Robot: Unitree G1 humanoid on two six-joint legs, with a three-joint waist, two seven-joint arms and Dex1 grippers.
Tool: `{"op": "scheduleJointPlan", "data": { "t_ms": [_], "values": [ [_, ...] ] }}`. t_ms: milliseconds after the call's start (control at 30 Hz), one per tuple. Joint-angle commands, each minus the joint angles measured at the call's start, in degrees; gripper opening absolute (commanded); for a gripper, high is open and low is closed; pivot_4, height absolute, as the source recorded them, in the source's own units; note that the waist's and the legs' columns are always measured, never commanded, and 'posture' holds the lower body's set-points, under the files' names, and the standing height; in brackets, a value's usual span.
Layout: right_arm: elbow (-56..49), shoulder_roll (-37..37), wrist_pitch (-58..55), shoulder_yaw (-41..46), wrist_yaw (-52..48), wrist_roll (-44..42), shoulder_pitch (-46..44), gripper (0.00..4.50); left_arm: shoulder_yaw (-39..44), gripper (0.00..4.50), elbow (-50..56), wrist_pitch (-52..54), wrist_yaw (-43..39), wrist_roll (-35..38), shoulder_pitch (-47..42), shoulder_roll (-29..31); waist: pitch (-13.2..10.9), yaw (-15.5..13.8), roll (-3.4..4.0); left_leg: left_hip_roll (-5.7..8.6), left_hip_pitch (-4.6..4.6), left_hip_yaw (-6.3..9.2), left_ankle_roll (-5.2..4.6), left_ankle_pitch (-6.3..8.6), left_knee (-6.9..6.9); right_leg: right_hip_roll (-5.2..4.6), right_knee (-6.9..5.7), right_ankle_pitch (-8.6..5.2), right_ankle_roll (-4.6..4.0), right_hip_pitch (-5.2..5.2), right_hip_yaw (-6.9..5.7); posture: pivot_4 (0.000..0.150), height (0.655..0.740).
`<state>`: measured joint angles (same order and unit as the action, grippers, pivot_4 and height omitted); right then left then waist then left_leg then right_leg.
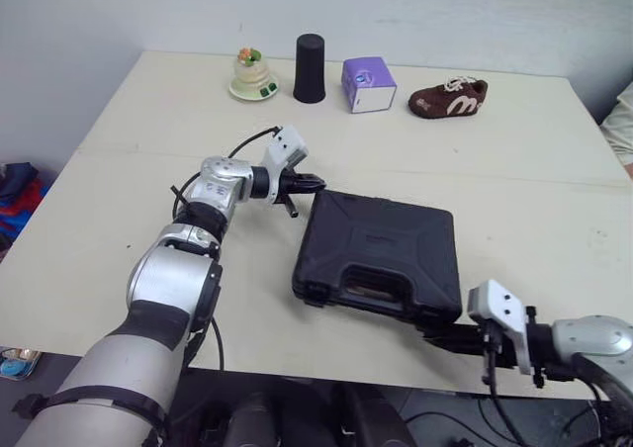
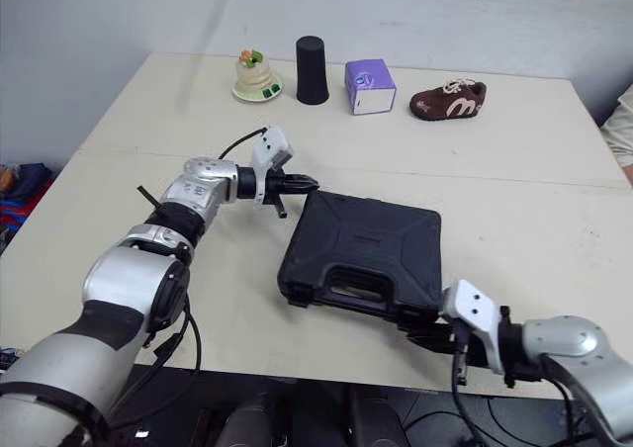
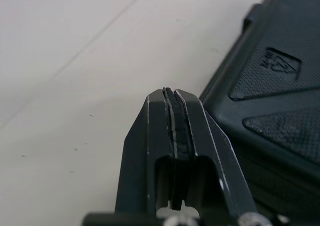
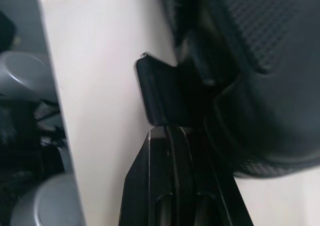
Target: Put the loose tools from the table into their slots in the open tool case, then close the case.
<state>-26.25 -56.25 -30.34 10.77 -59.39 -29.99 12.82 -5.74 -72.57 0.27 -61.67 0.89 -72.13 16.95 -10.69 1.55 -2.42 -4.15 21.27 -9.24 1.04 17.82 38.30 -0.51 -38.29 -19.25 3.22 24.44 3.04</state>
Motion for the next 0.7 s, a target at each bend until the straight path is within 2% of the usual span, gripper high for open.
{"op": "scheduleJointPlan", "data": {
  "t_ms": [33,267,367,467,600,700],
  "values": [
    [-1.2,-1.3,0.6,6.7,-2.6,-2.4,1.3,0.0,-1.7,0.03,3.8,0.0,-12.7,-0.5,1.7,0.5,0.0,0.0,0.01,0.02,0.0,0.0,0.0,0.0,-0.02,0.01,0.0,0.0,0.0,0.01,0.02,0.15,0.7339],
    [2.0,-4.5,1.9,11.1,-5.3,1.8,3.9,0.0,-3.0,0.03,15.9,3.3,-20.5,0.7,8.2,2.2,0.0,0.3,0.02,-0.17,-0.05,-0.01,0.03,-0.01,-0.01,0.04,-0.11,0.0,0.0,0.01,0.09,0.15,0.7339],
    [5.2,-7.7,2.8,11.1,-6.4,5.5,4.4,0.0,-3.9,0.03,26.4,7.8,-22.3,1.9,13.3,2.6,0.0,0.3,0.08,-0.2,-0.08,-0.04,0.03,-0.01,0.01,0.04,-0.17,0.0,0.0,0.02,0.13,0.15,0.7339],
    [8.2,-9.0,3.9,10.4,-7.0,7.7,3.9,0.0,-3.3,0.03,29.4,10.5,-18.7,1.9,14.2,2.3,0.0,0.2,0.07,-0.25,-0.07,-0.03,0.03,-0.01,0.06,0.05,-0.19,-0.01,0.0,0.02,0.12,0.15,0.7339],
    [11.1,-9.0,5.6,7.9,-6.7,9.8,0.4,0.0,-2.1,0.03,26.5,11.5,-11.8,1.5,12.2,1.0,0.0,0.2,0.07,-0.23,-0.06,-0.01,0.01,0.0,0.23,0.05,-0.27,0.0,0.0,0.02,0.14,0.15,0.7339],
    [11.4,-8.3,5.4,5.3,-5.6,10.7,-3.1,0.0,-3.1,0.03,29.1,13.2,-12.6,2.2,13.3,0.6,0.0,0.4,0.08,-0.24,-0.05,0.0,-0.03,0.02,0.34,0.05,-0.35,0.0,0.0,0.0,0.15,0.15,0.7339]
  ]
}}
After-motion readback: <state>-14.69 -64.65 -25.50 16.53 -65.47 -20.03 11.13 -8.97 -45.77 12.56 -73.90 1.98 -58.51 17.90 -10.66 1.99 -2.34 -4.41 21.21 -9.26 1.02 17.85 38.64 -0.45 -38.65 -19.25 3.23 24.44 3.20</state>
